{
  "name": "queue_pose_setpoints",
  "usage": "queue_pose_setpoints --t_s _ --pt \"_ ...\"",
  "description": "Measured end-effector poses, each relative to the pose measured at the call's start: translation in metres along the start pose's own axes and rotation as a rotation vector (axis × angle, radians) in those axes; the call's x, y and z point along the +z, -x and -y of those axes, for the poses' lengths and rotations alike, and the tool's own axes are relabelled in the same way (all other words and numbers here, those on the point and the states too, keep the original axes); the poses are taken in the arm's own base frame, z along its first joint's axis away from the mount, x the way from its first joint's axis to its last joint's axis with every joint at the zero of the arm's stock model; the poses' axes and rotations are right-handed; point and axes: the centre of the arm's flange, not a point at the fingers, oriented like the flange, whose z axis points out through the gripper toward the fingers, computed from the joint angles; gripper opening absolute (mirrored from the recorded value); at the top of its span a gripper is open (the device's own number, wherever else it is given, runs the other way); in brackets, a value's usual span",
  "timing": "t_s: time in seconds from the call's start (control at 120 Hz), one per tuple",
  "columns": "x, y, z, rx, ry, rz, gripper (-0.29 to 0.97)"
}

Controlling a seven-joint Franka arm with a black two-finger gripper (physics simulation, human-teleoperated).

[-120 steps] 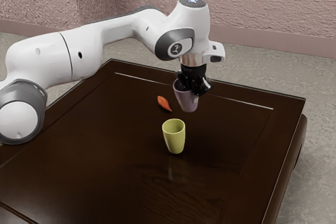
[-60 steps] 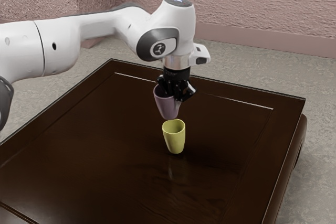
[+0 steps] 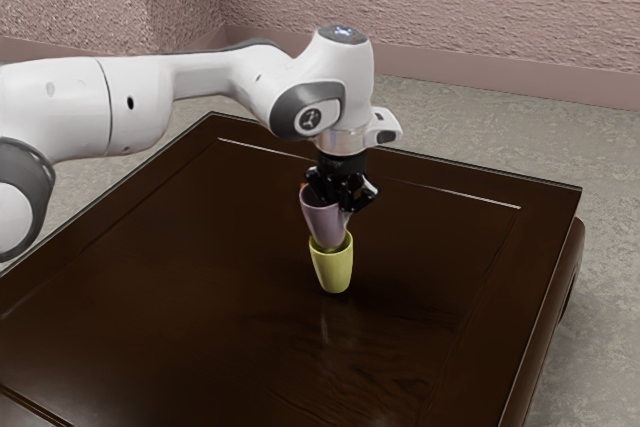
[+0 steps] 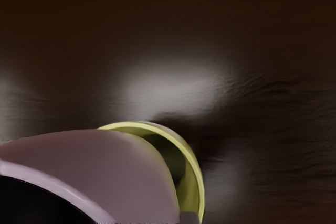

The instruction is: Place the left cup onto the right cup

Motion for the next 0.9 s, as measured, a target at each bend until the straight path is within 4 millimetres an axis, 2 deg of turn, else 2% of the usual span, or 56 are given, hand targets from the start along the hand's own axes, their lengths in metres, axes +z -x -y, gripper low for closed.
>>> queue_pose_setpoints --t_s 0.108,0.275,0.375,0.467,0.592,0.683,0.758,0.85,0.9 --pt "0.012 0.0 -0.004 -0.003 0.0 0.011 -0.1" --pt "0.018 -0.001 -0.001 -0.022 0.014 0.015 0.27" --pt "0.016 -0.001 -0.001 -0.026 0.015 0.007 0.42" --pt "-0.016 0.001 0.007 -0.038 0.006 -0.041 0.51" --pt "-0.078 0.013 0.027 -0.069 -0.02 -0.099 0.59" --pt "-0.129 0.029 0.061 -0.117 -0.053 -0.121 0.62" --pt "-0.16 0.041 0.118 -0.199 -0.074 -0.107 0.64" --pt "-0.173 0.056 0.196 -0.29 -0.052 -0.046 0.65" --pt "-0.174 0.062 0.219 -0.302 -0.024 -0.014 0.66"
